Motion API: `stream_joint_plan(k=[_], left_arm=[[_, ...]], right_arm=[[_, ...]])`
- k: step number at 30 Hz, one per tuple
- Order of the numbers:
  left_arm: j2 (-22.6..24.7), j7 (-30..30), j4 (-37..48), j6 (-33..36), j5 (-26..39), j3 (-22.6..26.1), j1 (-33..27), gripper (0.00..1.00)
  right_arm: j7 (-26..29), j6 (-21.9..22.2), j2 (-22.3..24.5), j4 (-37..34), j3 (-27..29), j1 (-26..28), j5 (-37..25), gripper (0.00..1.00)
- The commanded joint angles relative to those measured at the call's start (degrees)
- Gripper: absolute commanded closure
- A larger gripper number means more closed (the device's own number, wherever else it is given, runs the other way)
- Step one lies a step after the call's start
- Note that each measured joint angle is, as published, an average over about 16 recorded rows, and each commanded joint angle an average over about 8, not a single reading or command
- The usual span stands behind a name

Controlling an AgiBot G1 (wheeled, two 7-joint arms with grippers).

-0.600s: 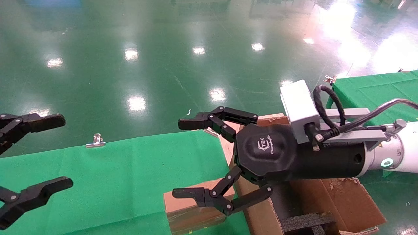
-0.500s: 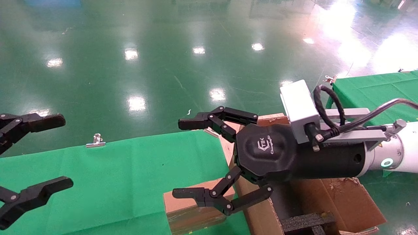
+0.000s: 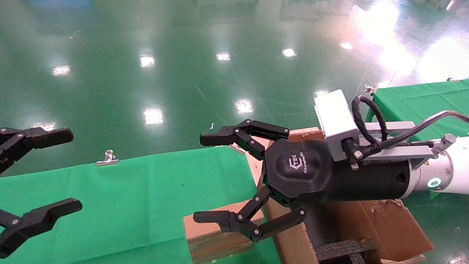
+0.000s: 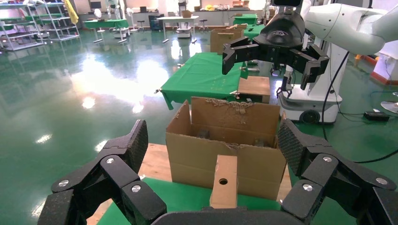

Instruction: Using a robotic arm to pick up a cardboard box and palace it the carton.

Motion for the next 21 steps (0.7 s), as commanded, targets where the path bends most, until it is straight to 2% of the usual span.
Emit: stream_joint_plan(k=[1, 4, 5, 14, 21], left_arm=[[0.0, 0.0, 0.0, 0.0, 0.0, 0.0, 0.0, 0.59], [0.0, 0.0, 0.0, 0.0, 0.0, 0.0, 0.0, 0.95], [0.0, 0.0, 0.0, 0.0, 0.0, 0.0, 0.0, 1.00], [0.0, 0.0, 0.0, 0.0, 0.0, 0.0, 0.0, 1.00], [0.0, 0.0, 0.0, 0.0, 0.0, 0.0, 0.0, 1.00]], right_arm=[[0.0, 0.0, 0.0, 0.0, 0.0, 0.0, 0.0, 0.00], [0.0, 0.0, 0.0, 0.0, 0.0, 0.0, 0.0, 0.00], [0.0, 0.0, 0.0, 0.0, 0.0, 0.0, 0.0, 0.00], [0.2, -0.5, -0.1, 0.0, -0.8, 0.2, -1.1, 0.00], [1.8, -1.9, -0.7, 0.0, -5.1, 3.4, -9.5, 0.00]])
